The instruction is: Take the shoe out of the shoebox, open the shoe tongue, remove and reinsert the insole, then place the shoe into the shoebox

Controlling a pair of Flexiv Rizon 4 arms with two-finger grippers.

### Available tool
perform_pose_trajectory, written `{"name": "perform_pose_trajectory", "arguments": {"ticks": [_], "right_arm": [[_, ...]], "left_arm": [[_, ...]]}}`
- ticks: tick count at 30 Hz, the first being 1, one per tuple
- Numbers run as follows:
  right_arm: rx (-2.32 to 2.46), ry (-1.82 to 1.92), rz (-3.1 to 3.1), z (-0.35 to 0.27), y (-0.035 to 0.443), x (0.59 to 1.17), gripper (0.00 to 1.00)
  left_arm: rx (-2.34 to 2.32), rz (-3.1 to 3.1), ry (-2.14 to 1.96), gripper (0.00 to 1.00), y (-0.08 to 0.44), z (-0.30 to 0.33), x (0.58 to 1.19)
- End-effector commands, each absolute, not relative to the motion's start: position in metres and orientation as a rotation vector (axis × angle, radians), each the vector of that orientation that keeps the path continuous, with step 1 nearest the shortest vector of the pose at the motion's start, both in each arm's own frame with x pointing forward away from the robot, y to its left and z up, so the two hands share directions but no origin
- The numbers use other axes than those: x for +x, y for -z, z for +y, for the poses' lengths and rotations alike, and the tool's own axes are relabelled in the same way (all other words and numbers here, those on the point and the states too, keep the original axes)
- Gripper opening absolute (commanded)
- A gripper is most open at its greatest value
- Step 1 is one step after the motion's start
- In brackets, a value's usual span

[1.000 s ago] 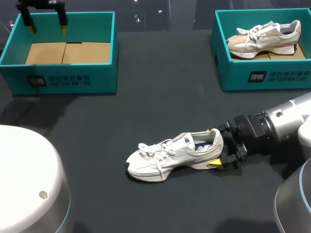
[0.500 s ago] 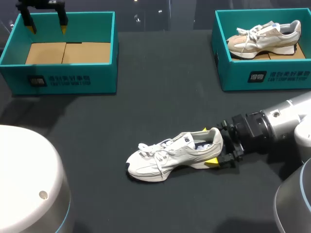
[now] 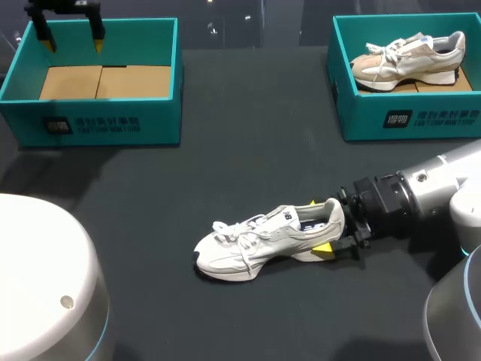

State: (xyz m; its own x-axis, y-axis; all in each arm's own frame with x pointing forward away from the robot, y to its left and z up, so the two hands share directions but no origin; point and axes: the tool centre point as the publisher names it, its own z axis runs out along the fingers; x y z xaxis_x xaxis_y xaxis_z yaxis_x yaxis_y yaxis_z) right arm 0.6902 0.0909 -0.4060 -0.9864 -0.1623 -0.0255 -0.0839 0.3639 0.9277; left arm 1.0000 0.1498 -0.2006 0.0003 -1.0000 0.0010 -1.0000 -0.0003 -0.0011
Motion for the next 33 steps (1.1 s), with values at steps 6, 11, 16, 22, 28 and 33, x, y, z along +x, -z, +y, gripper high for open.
{"name": "perform_pose_trajectory", "arguments": {"ticks": [6, 11, 16, 22, 28, 33], "right_arm": [[0.102, 1.762, -2.657, 0.087, 0.398, 0.693, 0.0], [0.085, 1.764, -2.669, 0.084, 0.397, 0.695, 0.0], [0.076, 1.767, -2.667, 0.084, 0.398, 0.695, 0.0], [0.087, 1.782, -2.649, 0.083, 0.398, 0.695, 0.0], [0.087, 1.782, -2.649, 0.083, 0.398, 0.695, 0.0], [0.087, 1.782, -2.649, 0.083, 0.398, 0.695, 0.0]], "left_arm": [[-2.222, 2.221, 0.001, 1.0, 0.2, 0.15, 1.0], [-2.222, 2.221, 0.001, 1.0, 0.2, 0.15, 1.0], [-2.222, 2.221, 0.001, 1.0, 0.2, 0.15, 1.0], [-2.222, 2.221, 0.001, 1.0, 0.2, 0.15, 1.0], [-2.222, 2.221, 0.001, 1.0, 0.2, 0.15, 1.0], [-2.278, 2.166, 0.002, 1.0, 0.194, 0.137, 0.992]]}}
